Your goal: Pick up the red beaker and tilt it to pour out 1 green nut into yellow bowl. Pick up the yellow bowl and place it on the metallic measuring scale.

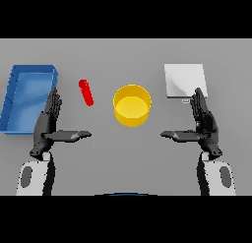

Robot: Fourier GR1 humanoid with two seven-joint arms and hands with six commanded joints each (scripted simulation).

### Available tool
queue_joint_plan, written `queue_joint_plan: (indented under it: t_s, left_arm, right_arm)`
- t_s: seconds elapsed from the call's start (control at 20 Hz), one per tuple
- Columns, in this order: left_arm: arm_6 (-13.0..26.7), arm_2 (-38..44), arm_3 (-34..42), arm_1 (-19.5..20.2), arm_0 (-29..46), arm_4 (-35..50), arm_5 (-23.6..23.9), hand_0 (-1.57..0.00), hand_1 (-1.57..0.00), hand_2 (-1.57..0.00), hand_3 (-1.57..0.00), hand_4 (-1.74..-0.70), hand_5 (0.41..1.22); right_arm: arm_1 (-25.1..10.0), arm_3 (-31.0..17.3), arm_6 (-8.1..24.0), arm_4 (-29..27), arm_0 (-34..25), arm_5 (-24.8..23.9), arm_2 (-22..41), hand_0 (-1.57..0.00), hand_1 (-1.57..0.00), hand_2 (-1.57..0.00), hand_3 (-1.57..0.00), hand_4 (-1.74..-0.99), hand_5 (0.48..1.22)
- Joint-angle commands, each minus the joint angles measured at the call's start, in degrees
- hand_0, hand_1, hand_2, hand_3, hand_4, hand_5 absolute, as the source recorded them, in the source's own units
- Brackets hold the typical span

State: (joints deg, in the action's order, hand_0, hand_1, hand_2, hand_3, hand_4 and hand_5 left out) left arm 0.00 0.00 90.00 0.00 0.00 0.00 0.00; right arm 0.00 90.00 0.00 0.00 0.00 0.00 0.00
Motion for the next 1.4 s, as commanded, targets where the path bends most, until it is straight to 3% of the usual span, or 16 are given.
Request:
queue_joint_plan:
  t_s: [0.0, 0.25, 0.3, 0.35, 0.5, 0.75, 1.35]
  left_arm:
    - [0.1, 0.0, 0.0, 0.0, -0.1, 0.0, 0.1, 0.0, 0.0, 0.0, 0.0, -1.15, 0.599]
    - [0.3, 0.1, -0.6, 0.0, -0.7, 0.1, -0.1, 0.0, 0.0, 0.0, 0.0, -1.15, 0.599]
    - [-0.4, -1.5, 1.7, 1.6, 1.0, -2.1, -0.5, 0.0, 0.0, 0.0, 0.0, -1.15, 0.599]
    - [-0.7, -2.9, 3.4, 2.4, 2.6, -3.8, -0.8, 0.0, 0.0, 0.0, 0.0, -1.16, 0.599]
    - [1.9, -4.7, 7.5, 3.4, 4.7, -5.4, -1.0, 0.0, 0.0, 0.0, 0.0, -1.16, 0.599]
    - [4.0, -5.4, 6.4, 4.3, 3.3, -7.2, -1.3, 0.0, 0.0, 0.0, 0.0, -1.16, 0.602]
    - [-2.0, -2.7, -16.1, 2.8, -12.9, -10.7, 1.6, 0.0, 0.0, 0.0, 0.0, -1.26, 0.668]
  right_arm:
    - [0.1, 0.0, 0.1, 0.1, -0.1, -0.1, 0.1, 0.0, 0.0, 0.0, 0.0, -1.167, 0.599]
    - [0.9, -1.0, 0.2, 0.8, -0.9, -0.7, 0.5, 0.0, 0.0, 0.0, 0.0, -1.167, 0.599]
    - [-1.0, 1.1, -3.7, 7.8, 0.9, -3.0, 3.4, 0.0, 0.0, 0.0, 0.0, -1.167, 0.599]
    - [-1.7, 2.1, -5.1, 12.3, 2.1, -4.6, 5.3, 0.0, 0.0, 0.0, 0.0, -1.163, 0.595]
    - [-2.4, 4.8, -3.6, 17.8, 4.1, -6.4, 7.7, 0.0, 0.0, 0.0, 0.0, -1.159, 0.59]
    - [-1.7, 6.5, -3.4, 17.0, 5.1, -6.0, 8.1, 0.0, 0.0, 0.0, 0.0, -1.199, 0.603]
    - [-2.7, 6.3, -5.4, 14.9, 5.3, -4.2, 7.2, 0.0, 0.0, 0.0, 0.0, -1.278, 0.634]
